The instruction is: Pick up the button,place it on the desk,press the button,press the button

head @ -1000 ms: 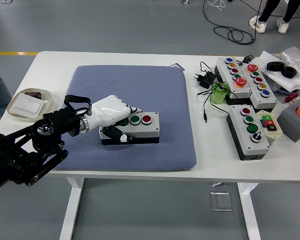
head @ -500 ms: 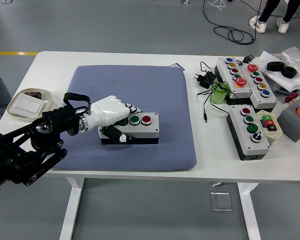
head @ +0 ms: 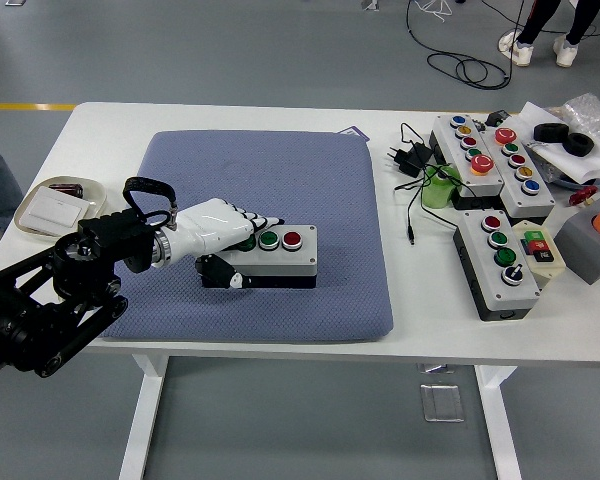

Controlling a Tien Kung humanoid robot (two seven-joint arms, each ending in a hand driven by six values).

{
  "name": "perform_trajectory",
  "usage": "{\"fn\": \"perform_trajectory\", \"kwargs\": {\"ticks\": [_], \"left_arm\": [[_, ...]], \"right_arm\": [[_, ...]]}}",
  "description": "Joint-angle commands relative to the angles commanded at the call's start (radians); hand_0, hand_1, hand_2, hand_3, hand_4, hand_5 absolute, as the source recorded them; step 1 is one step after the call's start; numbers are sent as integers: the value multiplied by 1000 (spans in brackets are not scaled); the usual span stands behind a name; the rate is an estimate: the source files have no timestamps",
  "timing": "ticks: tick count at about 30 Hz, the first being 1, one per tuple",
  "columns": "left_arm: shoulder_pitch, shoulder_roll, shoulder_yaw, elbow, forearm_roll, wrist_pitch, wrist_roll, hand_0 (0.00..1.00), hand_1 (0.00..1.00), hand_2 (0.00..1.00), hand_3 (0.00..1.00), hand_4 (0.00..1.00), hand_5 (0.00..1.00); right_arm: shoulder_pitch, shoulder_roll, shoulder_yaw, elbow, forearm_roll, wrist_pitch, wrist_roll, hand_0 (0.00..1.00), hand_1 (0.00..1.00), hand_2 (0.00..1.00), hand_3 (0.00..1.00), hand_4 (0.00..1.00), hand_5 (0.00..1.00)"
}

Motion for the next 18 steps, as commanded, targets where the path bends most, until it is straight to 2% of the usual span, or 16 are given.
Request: {"fn": "perform_trajectory", "kwargs": {"ticks": [2,3,8,9,14,15,16,18], "left_arm": [[9,7,-33,-37,0,-17,-2,856,927,998,998,879,348],[14,11,-54,-59,0,-19,-3,966,982,998,998,910,399],[20,26,-131,-136,0,-5,-9,966,982,998,998,910,399],[25,30,-150,-156,0,5,-8,997,995,998,998,868,349],[63,53,-217,-273,0,53,49,997,995,998,998,868,349],[69,57,-224,-297,0,58,58,735,803,901,998,667,181],[71,58,-226,-308,0,60,61,735,803,901,998,667,181],[84,68,-233,-362,0,86,104,735,803,901,998,667,181]], "right_arm": [[-1,0,0,0,0,0,0,713,702,773,624,425,260],[-1,0,0,0,0,0,0,712,702,773,624,425,260],[-1,0,2,0,0,0,0,712,702,773,624,425,260],[-1,0,2,0,0,0,0,712,702,773,624,426,261],[-2,0,-1,0,5,-1,1,712,702,773,624,426,261],[-2,-1,-2,0,7,-1,1,711,702,773,624,426,262],[-2,-1,-2,0,7,-1,1,711,702,773,624,426,262],[-3,-1,0,0,4,-1,1,711,702,773,624,426,262]]}}
